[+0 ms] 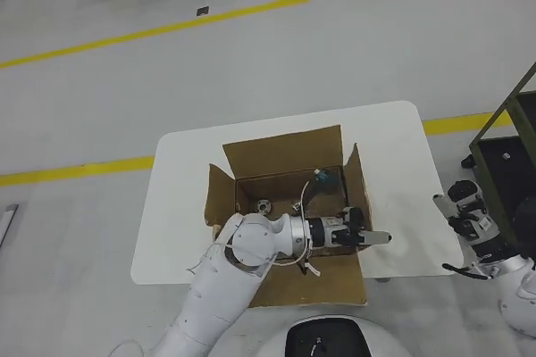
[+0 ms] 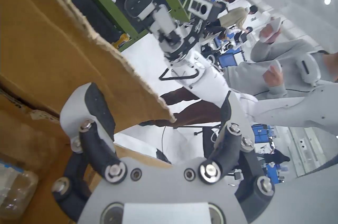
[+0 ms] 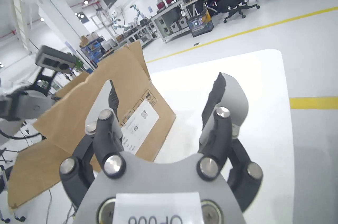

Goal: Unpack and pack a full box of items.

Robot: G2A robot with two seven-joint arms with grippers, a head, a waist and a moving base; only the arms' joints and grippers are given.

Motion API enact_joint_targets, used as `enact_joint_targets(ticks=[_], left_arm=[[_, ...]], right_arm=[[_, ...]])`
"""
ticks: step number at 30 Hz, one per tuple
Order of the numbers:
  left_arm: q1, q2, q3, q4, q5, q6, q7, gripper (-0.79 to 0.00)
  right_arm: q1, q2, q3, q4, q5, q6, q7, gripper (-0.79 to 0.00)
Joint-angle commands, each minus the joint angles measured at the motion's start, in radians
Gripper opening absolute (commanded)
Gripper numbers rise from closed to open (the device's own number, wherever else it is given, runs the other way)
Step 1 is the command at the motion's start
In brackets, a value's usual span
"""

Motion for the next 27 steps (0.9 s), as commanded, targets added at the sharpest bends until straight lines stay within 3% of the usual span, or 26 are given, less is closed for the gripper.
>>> enact_joint_targets(ticks=[1,2,4,6,8,9,10,11,12,20,27], left_arm=[[-0.017,-0.005,0.029,0.016,0.048,-0.026,0.013,0.0],[-0.02,-0.007,0.038,0.031,0.056,-0.023,0.02,0.0],[-0.027,-0.011,0.054,0.042,0.068,-0.028,0.03,0.0],[-0.034,-0.014,0.063,0.052,0.075,-0.028,0.04,0.0],[-0.04,-0.016,0.069,0.056,0.076,-0.029,0.045,0.0],[-0.045,-0.017,0.071,0.058,0.088,-0.028,0.045,0.0],[-0.046,-0.017,0.074,0.06,0.092,-0.026,0.048,0.0],[-0.048,-0.018,0.076,0.062,0.094,-0.024,0.052,0.0],[-0.05,-0.019,0.079,0.064,0.097,-0.023,0.053,0.0],[-0.057,-0.022,0.079,0.075,0.103,-0.008,0.066,0.0],[-0.057,-0.02,0.077,0.068,0.112,-0.013,0.061,0.0]], right_arm=[[-0.014,0.002,0.021,-0.016,0.082,-0.017,0.044,-0.539],[-0.018,0.004,0.032,-0.022,0.113,-0.022,0.065,-0.65],[-0.021,0.007,0.049,-0.031,0.157,-0.028,0.109,-0.785],[-0.021,0.008,0.056,-0.038,0.185,-0.023,0.146,-0.785],[-0.014,0.009,0.055,-0.039,0.205,-0.014,0.178,-0.619],[-0.008,0.009,0.049,-0.039,0.212,-0.007,0.198,-0.471],[-0.002,0.009,0.046,-0.04,0.226,-0.003,0.209,-0.397],[0.004,0.009,0.043,-0.038,0.233,0.003,0.223,-0.259],[0.006,0.009,0.041,-0.038,0.234,0.005,0.229,0.0],[0.006,0.009,0.041,-0.038,0.234,0.005,0.229,0.0],[-0.001,0.012,0.05,-0.092,0.334,0.11,0.348,0.0]])
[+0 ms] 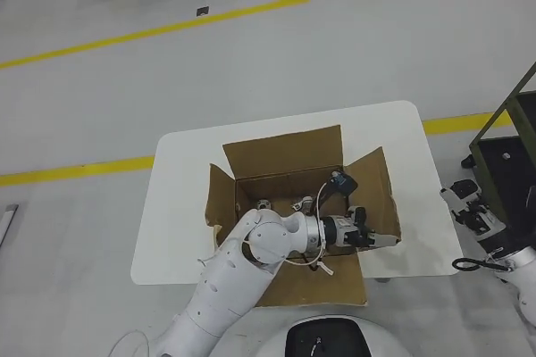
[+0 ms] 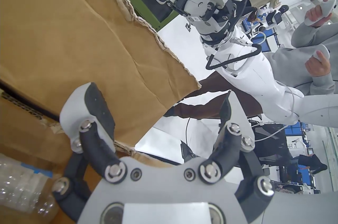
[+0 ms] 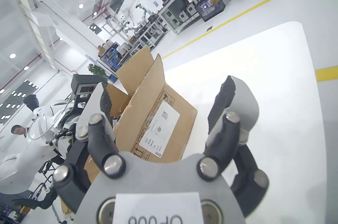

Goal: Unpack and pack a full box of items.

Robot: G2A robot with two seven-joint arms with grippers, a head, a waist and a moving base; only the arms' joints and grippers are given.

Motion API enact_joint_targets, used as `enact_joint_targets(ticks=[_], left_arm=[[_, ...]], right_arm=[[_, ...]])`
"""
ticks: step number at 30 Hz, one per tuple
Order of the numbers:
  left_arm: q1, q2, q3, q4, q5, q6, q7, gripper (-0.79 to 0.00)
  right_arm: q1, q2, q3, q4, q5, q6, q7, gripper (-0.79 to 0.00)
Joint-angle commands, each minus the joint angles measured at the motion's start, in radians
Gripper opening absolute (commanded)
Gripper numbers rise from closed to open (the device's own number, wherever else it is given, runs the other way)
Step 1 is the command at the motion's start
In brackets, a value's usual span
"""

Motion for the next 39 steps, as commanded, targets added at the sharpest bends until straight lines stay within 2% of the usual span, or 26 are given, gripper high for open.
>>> enact_joint_targets(ticks=[1,4,5,7,10,13,18,24,25,26,27,32,39], left_arm=[[0.001,0.0,-0.001,-0.002,-0.001,0.0,-0.001,0.0],[0.004,0.001,0.001,-0.009,-0.003,-0.001,-0.012,0.0],[0.004,0.001,0.004,-0.009,-0.003,-0.001,-0.02,0.0],[0.005,0.001,0.006,-0.011,-0.008,0.001,-0.025,0.0],[0.003,0.001,0.011,-0.013,-0.002,0.004,-0.033,0.0],[0.004,0.0,0.014,-0.016,-0.001,0.009,-0.035,0.0],[0.005,0.001,0.015,-0.015,0.001,0.014,-0.038,0.0],[0.005,0.003,0.008,-0.014,0.005,0.017,-0.036,0.0],[0.006,0.003,0.006,-0.013,0.005,0.017,-0.035,0.0],[0.007,0.003,0.004,-0.013,0.003,0.017,-0.036,0.0],[0.007,0.004,0.002,-0.013,0.003,0.016,-0.035,0.0],[0.006,0.014,-0.03,-0.033,0.046,0.015,-0.024,0.0],[0.04,0.055,-0.169,-0.086,0.186,0.092,-0.02,0.0]], right_arm=[[0.002,0.003,0.009,-0.017,0.037,0.04,0.063,-0.105],[0.027,0.007,0.014,-0.032,0.079,0.097,0.151,-0.388],[0.041,0.008,0.008,-0.037,0.095,0.111,0.175,-0.443],[0.071,0.01,-0.01,-0.037,0.092,0.139,0.223,-0.477],[0.119,0.011,-0.047,-0.028,0.084,0.171,0.271,-0.486],[0.159,0.01,-0.086,-0.01,0.073,0.19,0.299,-0.489],[0.209,0.005,-0.152,0.025,0.056,0.205,0.317,-0.539],[0.244,0.002,-0.2,0.057,0.046,0.215,0.335,-0.662],[0.246,0.002,-0.204,0.06,0.044,0.215,0.336,-0.723],[0.247,0.002,-0.207,0.065,0.044,0.216,0.336,-0.736],[0.249,0.002,-0.209,0.07,0.041,0.217,0.337,-0.785],[0.245,0.001,-0.208,0.08,0.052,0.211,0.317,-0.785],[0.24,0.002,-0.195,0.081,0.063,0.198,0.303,-0.785]])
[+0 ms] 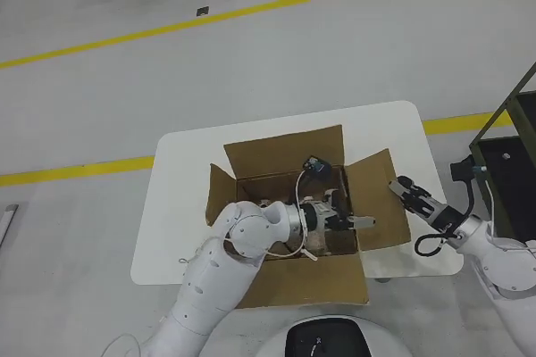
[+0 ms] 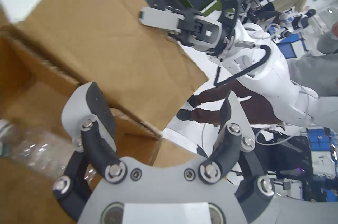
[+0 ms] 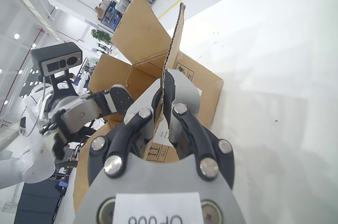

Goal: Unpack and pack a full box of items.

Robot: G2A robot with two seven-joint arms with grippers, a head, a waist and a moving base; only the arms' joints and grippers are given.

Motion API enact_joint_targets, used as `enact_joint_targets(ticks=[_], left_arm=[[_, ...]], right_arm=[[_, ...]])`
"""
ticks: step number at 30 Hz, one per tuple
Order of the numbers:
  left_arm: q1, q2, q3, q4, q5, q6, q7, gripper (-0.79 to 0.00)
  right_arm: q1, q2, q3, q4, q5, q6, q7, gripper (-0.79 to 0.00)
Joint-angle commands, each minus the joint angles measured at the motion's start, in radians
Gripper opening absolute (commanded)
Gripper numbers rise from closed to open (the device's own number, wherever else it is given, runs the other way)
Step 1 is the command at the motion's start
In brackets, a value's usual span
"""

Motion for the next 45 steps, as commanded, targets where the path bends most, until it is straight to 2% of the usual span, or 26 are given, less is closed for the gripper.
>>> enact_joint_targets(ticks=[1,3,6,13,25,36,43,44,45], left_arm=[[0.009,0.017,-0.051,-0.007,0.096,0.038,-0.01,0.0],[0.024,0.031,-0.077,-0.015,0.218,0.072,-0.011,0.0],[0.047,0.043,-0.103,-0.016,0.3,0.104,-0.028,0.0],[0.057,0.06,-0.06,-0.049,0.588,0.101,-0.092,0.0],[0.069,0.062,-0.058,-0.034,0.604,0.104,-0.084,0.0],[0.002,0.05,0.062,0.072,0.893,0.098,-0.158,0.0],[-0.026,0.027,0.122,0.121,0.92,0.092,-0.169,0.0],[-0.032,0.025,0.127,0.126,0.932,0.096,-0.167,-0.145],[-0.035,0.022,0.134,0.132,0.951,0.105,-0.165,-0.197]], right_arm=[[-0.002,0.0,0.002,-0.003,0.0,-0.005,-0.003,-0.785],[-0.01,0.0,0.003,-0.008,-0.002,-0.011,-0.01,-0.785],[-0.013,0.0,0.004,-0.009,-0.002,-0.018,-0.014,-0.785],[-0.01,0.0,-0.001,-0.006,0.0,-0.033,-0.02,-0.785],[0.0,-0.002,-0.009,0.014,0.02,-0.075,-0.042,-0.785],[-0.001,-0.003,-0.017,0.026,0.026,-0.093,-0.042,-0.785],[-0.004,-0.003,-0.014,0.023,0.028,-0.097,-0.043,-0.785],[-0.005,-0.003,-0.014,0.022,0.027,-0.097,-0.043,-0.785],[-0.006,-0.002,-0.013,0.021,0.026,-0.098,-0.044,-0.785]])
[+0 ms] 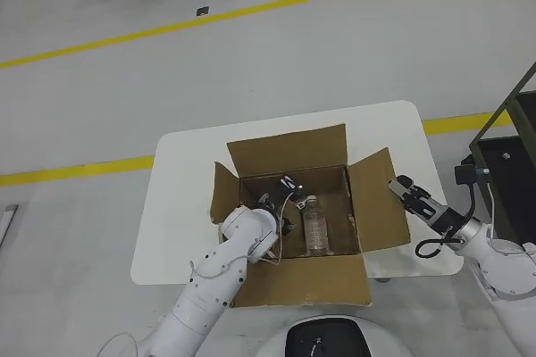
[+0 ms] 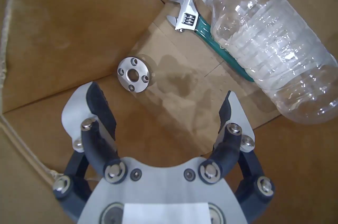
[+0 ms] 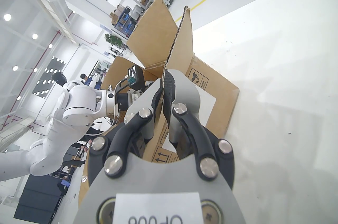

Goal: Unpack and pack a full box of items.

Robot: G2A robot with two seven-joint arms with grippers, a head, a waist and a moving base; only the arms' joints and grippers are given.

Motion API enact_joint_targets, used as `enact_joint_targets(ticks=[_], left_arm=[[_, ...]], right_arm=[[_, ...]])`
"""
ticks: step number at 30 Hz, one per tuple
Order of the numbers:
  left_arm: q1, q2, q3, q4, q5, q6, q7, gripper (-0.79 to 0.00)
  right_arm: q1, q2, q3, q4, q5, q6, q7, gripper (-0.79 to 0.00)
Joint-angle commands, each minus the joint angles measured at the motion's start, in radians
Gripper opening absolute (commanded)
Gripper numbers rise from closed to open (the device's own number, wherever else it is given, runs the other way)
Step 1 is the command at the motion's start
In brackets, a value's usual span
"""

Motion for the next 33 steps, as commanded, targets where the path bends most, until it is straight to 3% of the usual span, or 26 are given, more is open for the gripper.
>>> enact_joint_targets(ticks=[1,3,5,7,8,9,12,13,14,15,16,28,33], left_arm=[[-0.006,-0.005,0.012,0.015,0.032,0.019,0.001,-0.126],[-0.013,-0.01,0.021,0.028,0.052,0.033,0.008,-0.123],[-0.017,-0.015,0.03,0.048,0.071,0.042,0.016,-0.062],[-0.023,-0.02,0.042,0.066,0.102,0.051,0.024,-0.169],[-0.024,-0.023,0.045,0.072,0.109,0.057,0.032,-0.172],[-0.025,-0.025,0.047,0.082,0.113,0.061,0.036,-0.225],[-0.032,-0.033,0.059,0.105,0.141,0.066,0.039,-0.225],[-0.034,-0.036,0.063,0.112,0.148,0.067,0.041,-0.259],[-0.035,-0.038,0.066,0.121,0.158,0.067,0.039,-0.36],[-0.038,-0.04,0.07,0.126,0.171,0.07,0.038,-0.351],[-0.039,-0.042,0.073,0.129,0.177,0.07,0.039,-0.277],[-0.042,-0.068,0.087,0.187,0.219,0.063,0.049,-0.268],[-0.051,-0.08,0.086,0.226,0.227,0.069,0.062,-0.326]], right_arm=[[-0.002,0.0,0.0,-0.002,-0.001,-0.001,-0.001,-0.785],[-0.004,0.0,0.001,-0.004,-0.001,-0.001,-0.001,-0.785],[-0.005,0.0,0.001,-0.005,-0.002,0.0,-0.002,-0.785],[-0.006,0.0,0.001,-0.007,-0.003,-0.001,-0.003,-0.785],[-0.007,0.0,0.001,-0.008,-0.003,-0.001,-0.003,-0.785],[-0.007,0.0,0.002,-0.009,-0.003,-0.001,-0.003,-0.785],[-0.008,0.0,0.002,-0.01,-0.003,0.0,-0.003,-0.785],[-0.008,0.0,0.002,-0.011,-0.003,0.001,-0.003,-0.785],[-0.008,0.0,0.001,-0.012,-0.005,0.0,-0.003,-0.785],[-0.008,0.0,0.001,-0.012,-0.005,0.0,-0.002,-0.785],[-0.008,0.0,0.0,-0.013,-0.005,0.0,-0.002,-0.785],[0.002,0.0,-0.004,-0.006,-0.01,0.005,-0.002,-0.785],[0.004,0.0,-0.004,-0.004,-0.011,0.003,-0.003,-0.785]])
